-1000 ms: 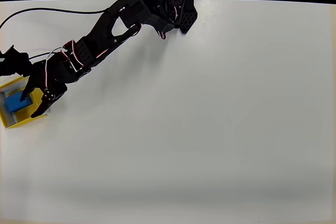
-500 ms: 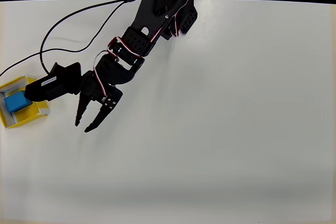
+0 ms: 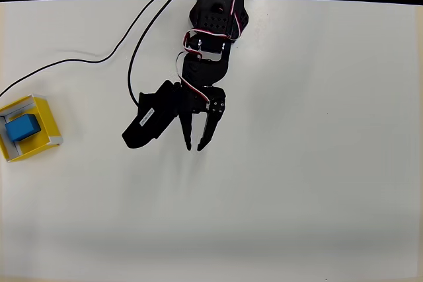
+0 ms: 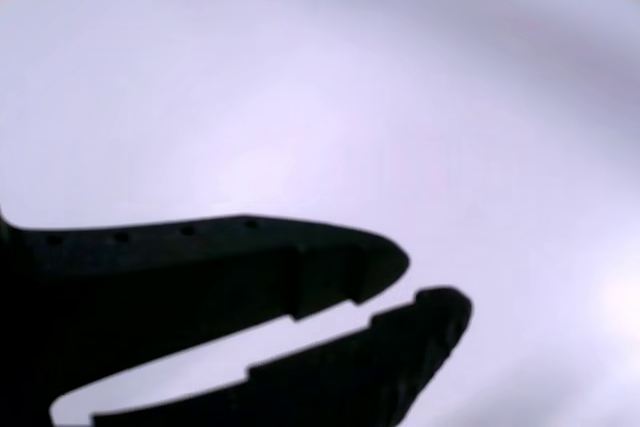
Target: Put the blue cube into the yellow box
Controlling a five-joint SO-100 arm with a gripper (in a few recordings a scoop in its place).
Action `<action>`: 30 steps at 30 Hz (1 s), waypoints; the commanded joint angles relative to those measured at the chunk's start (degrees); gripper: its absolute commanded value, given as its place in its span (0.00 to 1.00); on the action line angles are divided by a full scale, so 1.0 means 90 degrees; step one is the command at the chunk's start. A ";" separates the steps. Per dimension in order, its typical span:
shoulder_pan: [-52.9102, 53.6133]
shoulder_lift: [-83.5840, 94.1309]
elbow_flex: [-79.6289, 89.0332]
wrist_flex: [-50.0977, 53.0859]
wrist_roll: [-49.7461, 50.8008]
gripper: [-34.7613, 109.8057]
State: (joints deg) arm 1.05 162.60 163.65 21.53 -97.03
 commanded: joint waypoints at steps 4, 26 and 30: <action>-0.0596 0.1641 0.0225 0.2559 0.0322 0.28; -0.0488 0.3232 0.1836 0.6006 0.0244 0.27; -0.0293 0.3232 0.1836 0.6260 0.0566 0.27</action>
State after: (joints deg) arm -2.55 190.02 178.59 76.46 -92.72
